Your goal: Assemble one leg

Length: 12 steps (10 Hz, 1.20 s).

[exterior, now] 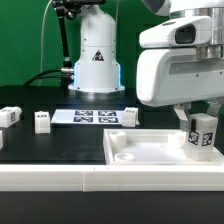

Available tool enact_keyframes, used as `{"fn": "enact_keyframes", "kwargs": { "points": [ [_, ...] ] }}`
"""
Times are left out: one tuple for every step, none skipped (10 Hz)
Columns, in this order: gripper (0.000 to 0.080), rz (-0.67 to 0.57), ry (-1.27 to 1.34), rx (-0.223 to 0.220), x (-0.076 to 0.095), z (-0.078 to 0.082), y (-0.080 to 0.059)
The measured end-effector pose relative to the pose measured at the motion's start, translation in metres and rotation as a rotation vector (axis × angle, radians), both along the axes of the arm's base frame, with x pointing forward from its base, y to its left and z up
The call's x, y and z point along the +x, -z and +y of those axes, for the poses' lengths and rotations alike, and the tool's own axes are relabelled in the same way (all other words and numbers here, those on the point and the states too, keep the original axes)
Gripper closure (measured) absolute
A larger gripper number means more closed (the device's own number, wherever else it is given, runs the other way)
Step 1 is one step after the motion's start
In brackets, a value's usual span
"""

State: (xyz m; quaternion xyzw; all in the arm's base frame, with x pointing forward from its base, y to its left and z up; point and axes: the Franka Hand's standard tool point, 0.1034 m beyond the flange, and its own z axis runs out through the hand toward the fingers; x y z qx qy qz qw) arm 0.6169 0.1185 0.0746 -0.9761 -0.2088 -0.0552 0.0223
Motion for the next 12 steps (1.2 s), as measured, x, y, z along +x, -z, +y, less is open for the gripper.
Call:
{"fn": "enact_keyframes", "kwargs": {
  "points": [
    [0.0511,0.001,0.009,0.001,0.000,0.000,0.000],
    [0.0511,0.001,0.010,0.001,0.000,-0.001,0.000],
    [0.0510,0.007,0.071,0.026,0.001,-0.006,0.000],
    [0.0510,0.015,0.243,0.067,0.002,-0.009,0.000],
    [0.0510,0.014,0.352,0.083,0.002,-0.010,0.000],
    [0.0510,0.026,0.489,0.106,0.003,-0.011,-0.001],
    [0.0509,0.037,0.605,0.119,0.003,-0.010,-0.001],
    [0.0508,0.046,0.719,0.131,0.002,-0.009,0.000],
    [0.0508,0.057,0.851,0.145,0.001,-0.006,0.001],
    [0.0507,0.065,0.989,0.159,0.000,-0.002,0.002],
    [0.0507,0.071,1.046,0.163,0.000,-0.002,0.002],
    [0.0507,0.074,1.063,0.166,0.000,-0.004,0.002]
  ]
}}
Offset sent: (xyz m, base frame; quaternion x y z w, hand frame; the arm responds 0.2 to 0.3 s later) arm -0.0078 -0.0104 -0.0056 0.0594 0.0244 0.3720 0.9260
